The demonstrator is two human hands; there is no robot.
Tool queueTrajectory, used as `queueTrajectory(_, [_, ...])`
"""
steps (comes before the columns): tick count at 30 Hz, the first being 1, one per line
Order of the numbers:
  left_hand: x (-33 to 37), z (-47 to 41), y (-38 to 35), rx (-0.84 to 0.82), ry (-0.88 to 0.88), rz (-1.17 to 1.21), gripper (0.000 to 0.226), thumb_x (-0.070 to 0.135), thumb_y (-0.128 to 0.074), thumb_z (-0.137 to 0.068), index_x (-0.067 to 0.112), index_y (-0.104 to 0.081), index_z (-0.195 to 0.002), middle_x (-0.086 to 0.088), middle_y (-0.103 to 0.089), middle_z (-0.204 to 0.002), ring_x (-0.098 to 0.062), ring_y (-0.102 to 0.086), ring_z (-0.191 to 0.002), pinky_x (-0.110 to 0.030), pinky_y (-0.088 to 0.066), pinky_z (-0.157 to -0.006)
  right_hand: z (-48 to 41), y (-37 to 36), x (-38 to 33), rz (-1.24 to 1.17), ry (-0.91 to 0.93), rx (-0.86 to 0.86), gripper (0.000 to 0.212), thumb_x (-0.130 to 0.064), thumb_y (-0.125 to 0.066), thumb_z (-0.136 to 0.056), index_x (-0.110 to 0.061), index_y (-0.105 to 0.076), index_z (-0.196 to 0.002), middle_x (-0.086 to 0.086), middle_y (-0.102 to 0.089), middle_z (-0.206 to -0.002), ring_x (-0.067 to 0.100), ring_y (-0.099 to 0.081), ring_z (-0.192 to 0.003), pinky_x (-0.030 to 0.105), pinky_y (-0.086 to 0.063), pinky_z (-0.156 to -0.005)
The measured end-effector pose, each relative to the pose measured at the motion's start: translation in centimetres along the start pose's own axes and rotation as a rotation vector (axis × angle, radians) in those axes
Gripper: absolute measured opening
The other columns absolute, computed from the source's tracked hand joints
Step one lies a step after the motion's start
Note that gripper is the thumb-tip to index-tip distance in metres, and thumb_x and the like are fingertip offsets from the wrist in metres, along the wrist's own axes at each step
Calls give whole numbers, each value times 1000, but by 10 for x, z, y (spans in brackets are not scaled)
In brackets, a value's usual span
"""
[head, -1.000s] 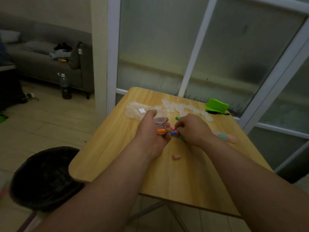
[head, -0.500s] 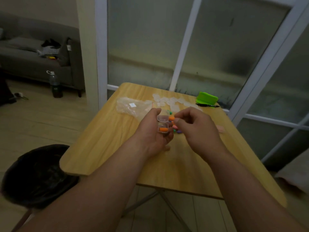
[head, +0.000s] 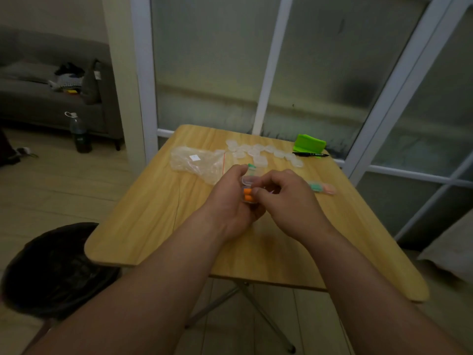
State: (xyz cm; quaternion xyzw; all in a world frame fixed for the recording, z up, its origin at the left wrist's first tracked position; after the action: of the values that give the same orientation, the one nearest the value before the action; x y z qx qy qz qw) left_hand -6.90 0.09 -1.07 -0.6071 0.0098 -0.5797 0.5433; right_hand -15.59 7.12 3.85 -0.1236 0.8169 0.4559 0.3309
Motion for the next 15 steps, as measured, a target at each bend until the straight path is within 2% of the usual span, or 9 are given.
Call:
queueTrajectory(3, [0, 0, -2, -20, 0, -3, 56, 43, -39, -107, 2, -58, -139, -14, -69, -99, -18, -68, -76, -32, -53, -79, 0, 0, 2, -5, 0, -16, 8, -27, -78, -90, -33, -76, -94, -5, -58, -100, -1, -56, -86, 8, -36, -65])
queueTrajectory(6, [2, 0, -2, -8, -9, -34, 61, 45, -40, -105, 1, -54, -144, -15, -64, -102, -16, -61, -72, -31, -48, -73, -2, 4, 3, -71, -1, -7, 13, -21, -73, -92, -31, -78, -98, -4, -63, -101, 1, -59, -86, 10, -38, -65])
queueTrajectory(10, [1, 3, -5, -28, 11, -55, 43, 44, -38, -106, 8, -57, -119, -7, -59, -77, -14, -54, -60, -28, -41, -61, -3, 11, 6, -163, -31, 54, 16, -9, -66, -93, -23, -72, -99, -1, -71, -96, -1, -66, -78, 9, -46, -61])
queueTrajectory(12, [0, 7, -7, -29, 20, -54, 43, 44, -37, -105, 9, -60, -114, -6, -59, -77, -14, -53, -62, -28, -41, -62, -3, 10, 8, -175, -40, 41, 24, -10, -64, -95, -23, -70, -115, -2, -70, -105, -4, -66, -84, 8, -47, -65])
queueTrajectory(15, [0, 9, -7, -33, 18, -54, 58, 51, -39, -104, 5, -63, -131, -9, -67, -94, -16, -55, -74, -30, -43, -68, -3, 4, 5, -121, -4, -27, 41, -18, -62, -99, -30, -63, -139, -10, -64, -122, -1, -61, -105, 20, -51, -84])
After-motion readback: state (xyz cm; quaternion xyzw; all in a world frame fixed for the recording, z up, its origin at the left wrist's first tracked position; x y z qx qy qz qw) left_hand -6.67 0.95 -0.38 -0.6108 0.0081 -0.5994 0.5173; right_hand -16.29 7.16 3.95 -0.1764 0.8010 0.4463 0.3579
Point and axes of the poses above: each hand's wrist, its own z-axis away from the middle knuckle, its own y-axis out of the back of the hand, x = y × z, the point moved 6 cm from there along -z, towards the middle knuckle
